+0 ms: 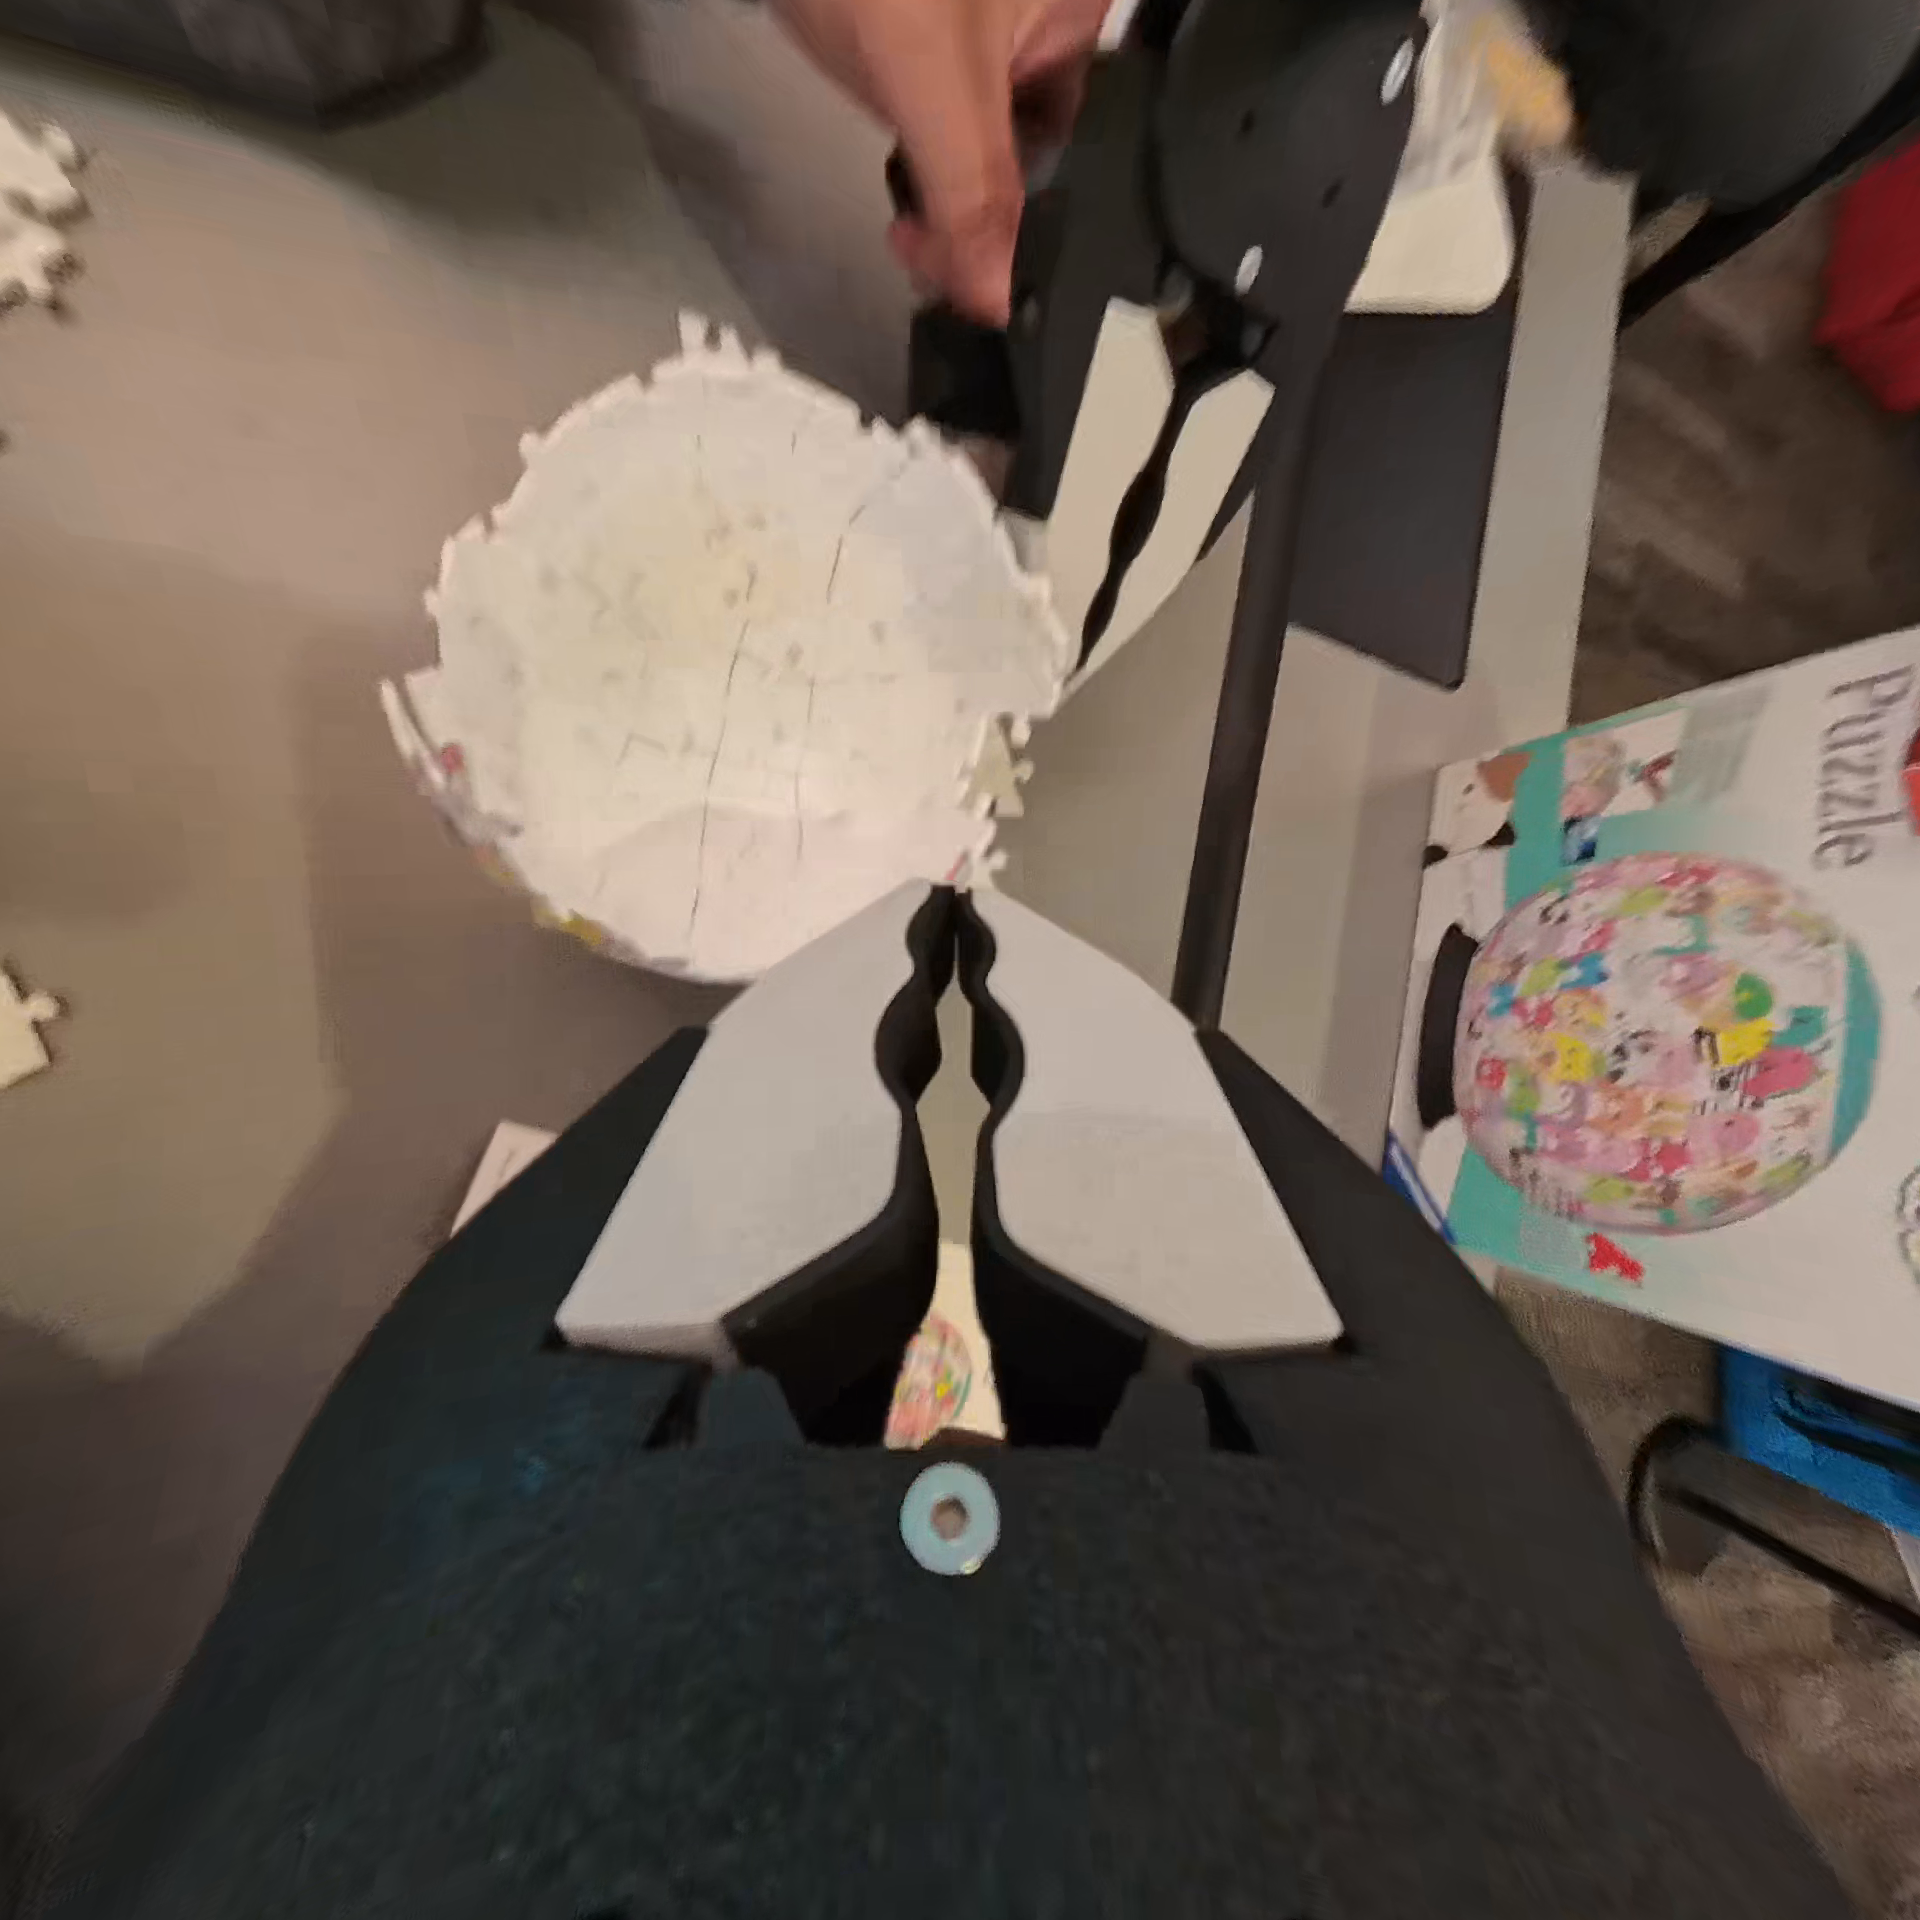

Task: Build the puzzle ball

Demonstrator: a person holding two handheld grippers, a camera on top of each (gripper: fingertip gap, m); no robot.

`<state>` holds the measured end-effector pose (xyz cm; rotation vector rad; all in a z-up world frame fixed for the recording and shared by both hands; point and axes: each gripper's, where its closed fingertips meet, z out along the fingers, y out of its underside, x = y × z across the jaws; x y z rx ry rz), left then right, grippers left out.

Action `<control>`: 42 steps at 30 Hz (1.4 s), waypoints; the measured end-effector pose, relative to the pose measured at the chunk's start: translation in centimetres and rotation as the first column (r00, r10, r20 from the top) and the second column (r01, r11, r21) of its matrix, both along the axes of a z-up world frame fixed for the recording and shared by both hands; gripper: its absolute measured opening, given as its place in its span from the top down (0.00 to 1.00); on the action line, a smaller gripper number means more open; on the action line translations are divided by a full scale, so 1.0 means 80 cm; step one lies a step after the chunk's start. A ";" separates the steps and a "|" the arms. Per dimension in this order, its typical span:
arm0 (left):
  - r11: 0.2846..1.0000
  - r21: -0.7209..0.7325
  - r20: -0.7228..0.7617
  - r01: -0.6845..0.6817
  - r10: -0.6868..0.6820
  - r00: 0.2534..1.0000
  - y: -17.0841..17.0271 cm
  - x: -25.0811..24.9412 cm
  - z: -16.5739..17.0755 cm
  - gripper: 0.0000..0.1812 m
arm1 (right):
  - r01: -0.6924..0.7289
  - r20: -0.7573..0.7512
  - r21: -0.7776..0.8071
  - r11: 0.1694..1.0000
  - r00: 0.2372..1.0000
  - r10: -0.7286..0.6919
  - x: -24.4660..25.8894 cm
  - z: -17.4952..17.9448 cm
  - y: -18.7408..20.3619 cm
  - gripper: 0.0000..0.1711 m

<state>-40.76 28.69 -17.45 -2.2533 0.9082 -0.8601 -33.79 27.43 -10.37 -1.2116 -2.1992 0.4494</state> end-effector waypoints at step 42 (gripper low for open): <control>1.000 0.015 0.102 -0.006 0.004 0.995 0.000 -0.005 0.017 1.00 | -0.014 0.293 0.202 0.979 0.955 -0.047 -0.066 -0.020 -0.024 1.00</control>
